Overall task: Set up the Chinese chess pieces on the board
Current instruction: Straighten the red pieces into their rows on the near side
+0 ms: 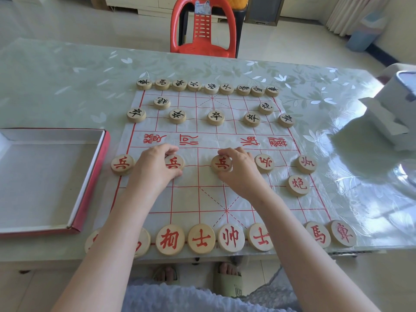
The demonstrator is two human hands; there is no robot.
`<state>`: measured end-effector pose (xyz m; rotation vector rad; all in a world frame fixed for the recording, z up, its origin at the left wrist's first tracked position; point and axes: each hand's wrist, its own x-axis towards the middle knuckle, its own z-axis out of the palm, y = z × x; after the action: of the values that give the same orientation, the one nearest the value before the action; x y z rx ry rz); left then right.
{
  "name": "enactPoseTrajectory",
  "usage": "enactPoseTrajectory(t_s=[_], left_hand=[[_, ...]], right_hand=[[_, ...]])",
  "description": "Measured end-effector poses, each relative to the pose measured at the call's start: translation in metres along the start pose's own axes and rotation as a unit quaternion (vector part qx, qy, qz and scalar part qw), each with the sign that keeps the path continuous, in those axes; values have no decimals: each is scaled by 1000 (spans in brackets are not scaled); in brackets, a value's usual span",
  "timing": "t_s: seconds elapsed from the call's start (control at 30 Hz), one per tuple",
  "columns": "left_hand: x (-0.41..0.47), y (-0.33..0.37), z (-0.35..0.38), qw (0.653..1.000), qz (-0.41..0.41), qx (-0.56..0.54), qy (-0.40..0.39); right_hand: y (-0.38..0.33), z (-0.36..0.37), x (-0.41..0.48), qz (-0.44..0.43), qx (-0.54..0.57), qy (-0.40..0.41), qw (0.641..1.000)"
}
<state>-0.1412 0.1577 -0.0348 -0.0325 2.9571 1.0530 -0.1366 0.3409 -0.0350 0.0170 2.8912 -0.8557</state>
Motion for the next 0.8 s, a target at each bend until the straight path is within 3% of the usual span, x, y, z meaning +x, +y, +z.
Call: enactPoseTrajectory(t_s=[0.5,0.67,0.8], left_hand=[[0,14,-1,1000,14,25,8],[-1,46,17,997,64,-22,38],[-6,85,51,993,110,-33,20]], right_hand=[[6,-1,0,1,27,2,1000],[28,-40,-5,-10,116,89,989],[83,-75,-13,79,142,204,965]])
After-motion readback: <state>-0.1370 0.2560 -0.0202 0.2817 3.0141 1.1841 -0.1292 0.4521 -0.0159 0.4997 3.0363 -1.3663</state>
